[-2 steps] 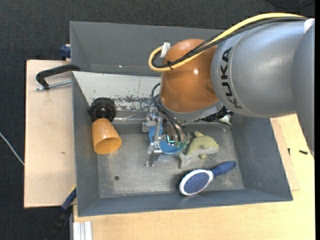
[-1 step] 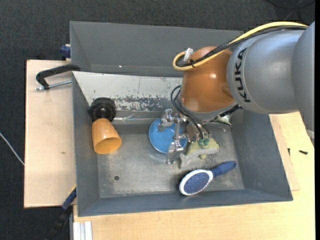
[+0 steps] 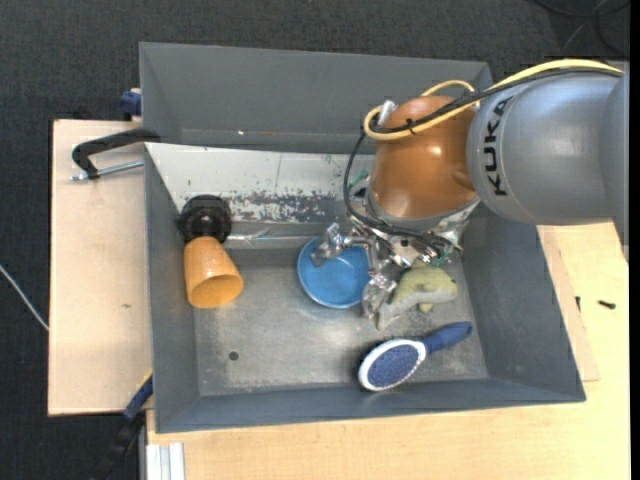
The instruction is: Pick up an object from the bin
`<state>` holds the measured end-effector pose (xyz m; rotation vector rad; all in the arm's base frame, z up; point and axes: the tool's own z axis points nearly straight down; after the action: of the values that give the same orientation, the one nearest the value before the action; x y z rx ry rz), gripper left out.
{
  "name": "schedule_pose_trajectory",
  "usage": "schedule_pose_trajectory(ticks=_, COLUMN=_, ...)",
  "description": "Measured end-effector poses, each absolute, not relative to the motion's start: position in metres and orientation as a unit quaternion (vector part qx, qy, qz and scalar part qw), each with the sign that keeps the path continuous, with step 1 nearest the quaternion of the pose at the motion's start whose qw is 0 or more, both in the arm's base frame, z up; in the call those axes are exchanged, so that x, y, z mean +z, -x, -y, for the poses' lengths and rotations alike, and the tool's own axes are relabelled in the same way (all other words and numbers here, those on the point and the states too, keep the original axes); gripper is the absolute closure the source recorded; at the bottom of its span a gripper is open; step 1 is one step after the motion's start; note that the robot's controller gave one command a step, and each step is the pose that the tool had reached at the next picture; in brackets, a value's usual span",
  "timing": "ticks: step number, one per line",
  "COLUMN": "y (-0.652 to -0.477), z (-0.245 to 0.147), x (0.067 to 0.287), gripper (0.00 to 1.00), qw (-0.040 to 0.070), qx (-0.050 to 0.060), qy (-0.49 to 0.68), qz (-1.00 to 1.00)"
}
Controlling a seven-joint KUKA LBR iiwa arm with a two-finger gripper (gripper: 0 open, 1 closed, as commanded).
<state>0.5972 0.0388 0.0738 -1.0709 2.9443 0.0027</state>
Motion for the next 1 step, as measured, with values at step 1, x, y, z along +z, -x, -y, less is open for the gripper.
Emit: schedule_pose_trajectory(ticks=1, y=-0.5953, z=-0.0380, x=0.0754, gripper=1.00, qw=-0.003, qx=0.001, qy=0.342, qz=-0.940)
